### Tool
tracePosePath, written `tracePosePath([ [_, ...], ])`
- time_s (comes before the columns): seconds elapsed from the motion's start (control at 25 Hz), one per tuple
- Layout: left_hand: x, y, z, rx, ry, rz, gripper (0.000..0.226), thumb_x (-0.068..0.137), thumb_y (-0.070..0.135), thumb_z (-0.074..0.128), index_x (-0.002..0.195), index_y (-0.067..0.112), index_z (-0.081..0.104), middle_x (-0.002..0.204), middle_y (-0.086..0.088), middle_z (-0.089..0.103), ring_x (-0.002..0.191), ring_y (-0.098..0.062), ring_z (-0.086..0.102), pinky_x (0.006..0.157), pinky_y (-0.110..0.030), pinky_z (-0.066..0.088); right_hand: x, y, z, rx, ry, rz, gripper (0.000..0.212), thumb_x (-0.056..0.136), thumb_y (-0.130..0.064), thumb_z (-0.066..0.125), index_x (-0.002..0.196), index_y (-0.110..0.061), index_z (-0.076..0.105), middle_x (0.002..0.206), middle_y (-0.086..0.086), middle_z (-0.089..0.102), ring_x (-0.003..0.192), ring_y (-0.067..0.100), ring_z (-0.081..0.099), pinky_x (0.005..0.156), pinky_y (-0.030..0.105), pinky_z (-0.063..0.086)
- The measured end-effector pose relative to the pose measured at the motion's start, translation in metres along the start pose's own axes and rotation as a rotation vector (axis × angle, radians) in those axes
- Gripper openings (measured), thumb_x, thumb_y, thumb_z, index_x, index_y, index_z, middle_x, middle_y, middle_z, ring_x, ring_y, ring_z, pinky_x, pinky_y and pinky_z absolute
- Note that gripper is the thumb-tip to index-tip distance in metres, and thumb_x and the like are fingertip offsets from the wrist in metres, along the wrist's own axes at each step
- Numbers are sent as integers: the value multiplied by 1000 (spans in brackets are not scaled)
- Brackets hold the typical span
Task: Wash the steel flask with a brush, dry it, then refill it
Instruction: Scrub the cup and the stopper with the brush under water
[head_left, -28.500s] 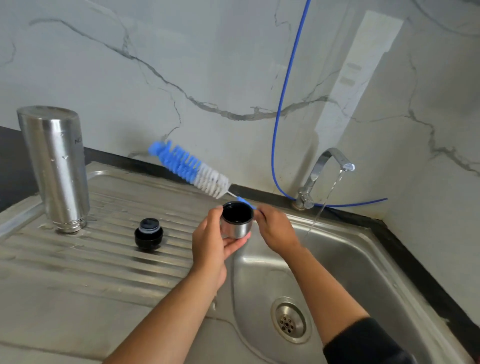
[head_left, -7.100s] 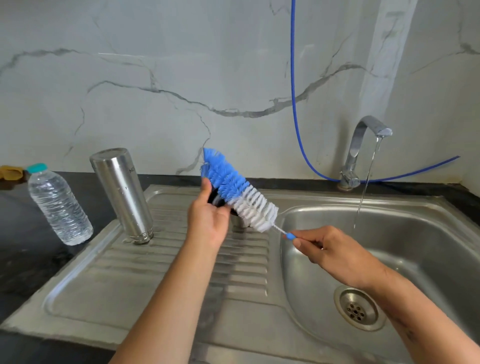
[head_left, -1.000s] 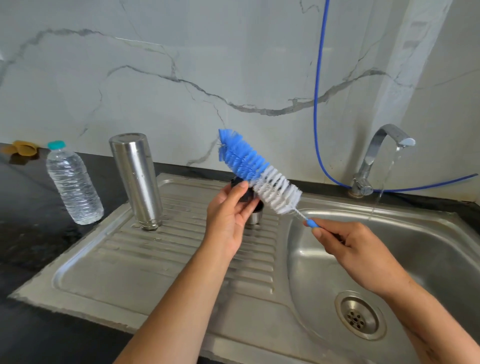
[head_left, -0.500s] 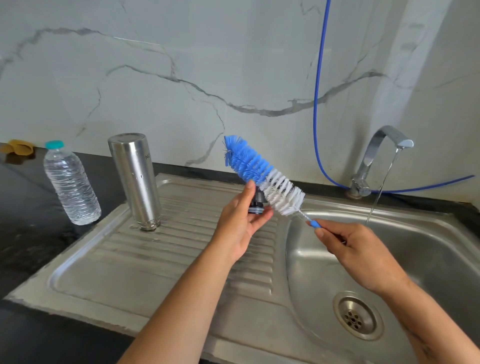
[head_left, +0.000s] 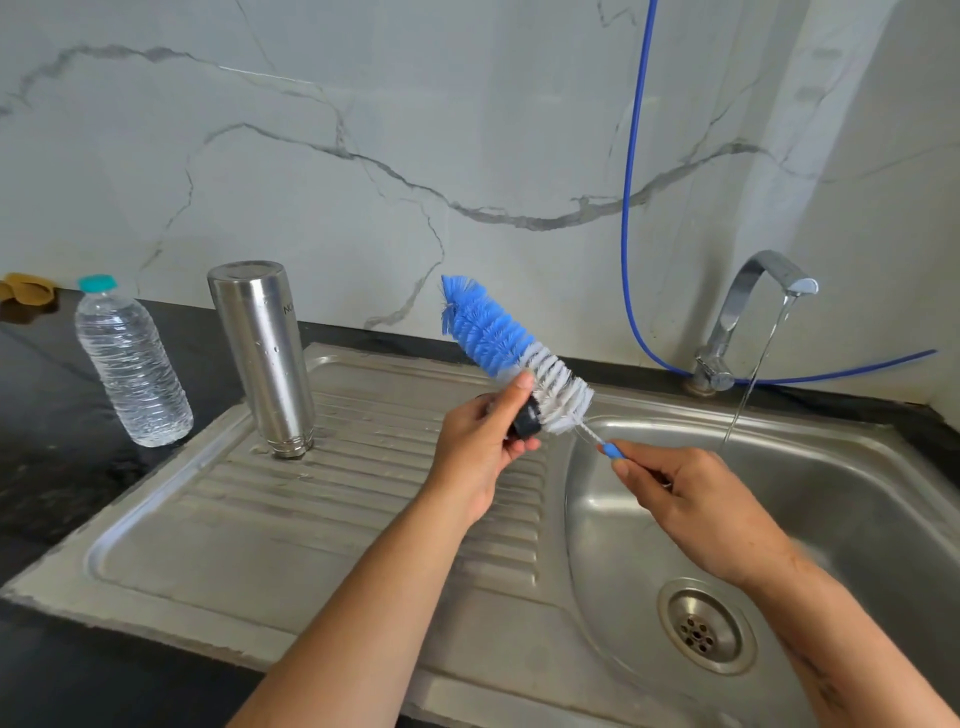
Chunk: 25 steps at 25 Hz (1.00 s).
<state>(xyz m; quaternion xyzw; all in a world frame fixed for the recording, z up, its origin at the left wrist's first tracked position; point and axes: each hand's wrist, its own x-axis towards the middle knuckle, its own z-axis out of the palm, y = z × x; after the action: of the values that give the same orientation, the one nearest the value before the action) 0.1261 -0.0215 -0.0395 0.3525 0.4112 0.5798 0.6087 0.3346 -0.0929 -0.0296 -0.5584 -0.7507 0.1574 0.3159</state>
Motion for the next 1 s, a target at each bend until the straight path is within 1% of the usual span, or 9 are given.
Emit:
tracePosePath([
  [0.12, 8, 13, -12, -136, 123, 66, 25, 90, 33, 76, 89, 8, 74, 76, -3, 74, 64, -15, 66, 52, -17, 50, -2, 0, -9, 62, -138, -14, 23, 104, -31, 55, 106, -40, 76, 56, -11, 34, 54, 7, 30, 55, 15, 31],
  [0.28, -2, -2, 0, -21, 15, 39, 23, 90, 32, 76, 89, 9, 74, 77, -2, 75, 65, -16, 66, 55, -19, 51, 1, 5, -1, -19, -27, -3, 26, 104, -28, 54, 106, -13, 75, 54, -9, 33, 53, 9, 29, 52, 20, 31],
  [0.44, 7, 10, -8, -153, 123, 113, 22, 92, 30, 75, 85, 9, 72, 77, -3, 75, 65, -14, 69, 58, -20, 54, 0, -2, -4, 75, -156, -6, 29, 105, -29, 54, 84, -16, 70, 55, -11, 32, 53, 7, 28, 54, 18, 29],
  [0.6, -2, -2, 2, 8, 13, 80, 21, 91, 32, 75, 87, 12, 74, 77, -1, 74, 64, -16, 66, 58, -19, 51, 0, -1, -1, 33, -7, -9, 26, 104, -27, 55, 109, -12, 75, 57, -8, 32, 54, 9, 28, 53, 18, 31],
  [0.72, 5, 9, -5, -108, 95, 150, 23, 92, 31, 75, 90, 8, 72, 81, -4, 75, 66, -14, 68, 58, -20, 53, -1, 2, -10, 164, -127, 50, 24, 105, -26, 55, 111, -20, 77, 58, -9, 31, 52, 7, 27, 51, 14, 28],
  [0.76, 8, 11, -8, -138, 105, 168, 24, 93, 31, 74, 89, 7, 71, 82, -4, 74, 67, -13, 69, 60, -20, 54, -1, 3, -9, 162, -138, 44, 25, 105, -26, 54, 109, -15, 77, 57, -9, 32, 51, 6, 27, 50, 15, 28],
  [0.84, 6, 3, -6, -66, 54, 148, 25, 93, 32, 73, 91, 7, 72, 84, -4, 75, 72, -12, 70, 64, -21, 56, 0, 3, -2, 108, -83, 7, 29, 105, -25, 54, 108, -3, 73, 57, -8, 33, 52, 7, 28, 51, 16, 28],
  [0.88, 3, -6, 2, -10, 7, 130, 27, 91, 34, 74, 92, 7, 72, 86, -5, 74, 76, -14, 69, 66, -21, 57, 0, 5, -3, 102, -27, 8, 27, 105, -24, 55, 109, -4, 73, 56, -9, 33, 52, 8, 27, 51, 17, 29],
  [1.0, -5, -18, 11, 17, -60, 121, 31, 80, 36, 75, 91, 8, 68, 97, -12, 68, 96, -23, 68, 71, -23, 59, 4, 19, -18, 424, 144, 131, 21, 104, -22, 58, 112, -19, 77, 56, -12, 32, 49, 8, 22, 45, 18, 24],
])
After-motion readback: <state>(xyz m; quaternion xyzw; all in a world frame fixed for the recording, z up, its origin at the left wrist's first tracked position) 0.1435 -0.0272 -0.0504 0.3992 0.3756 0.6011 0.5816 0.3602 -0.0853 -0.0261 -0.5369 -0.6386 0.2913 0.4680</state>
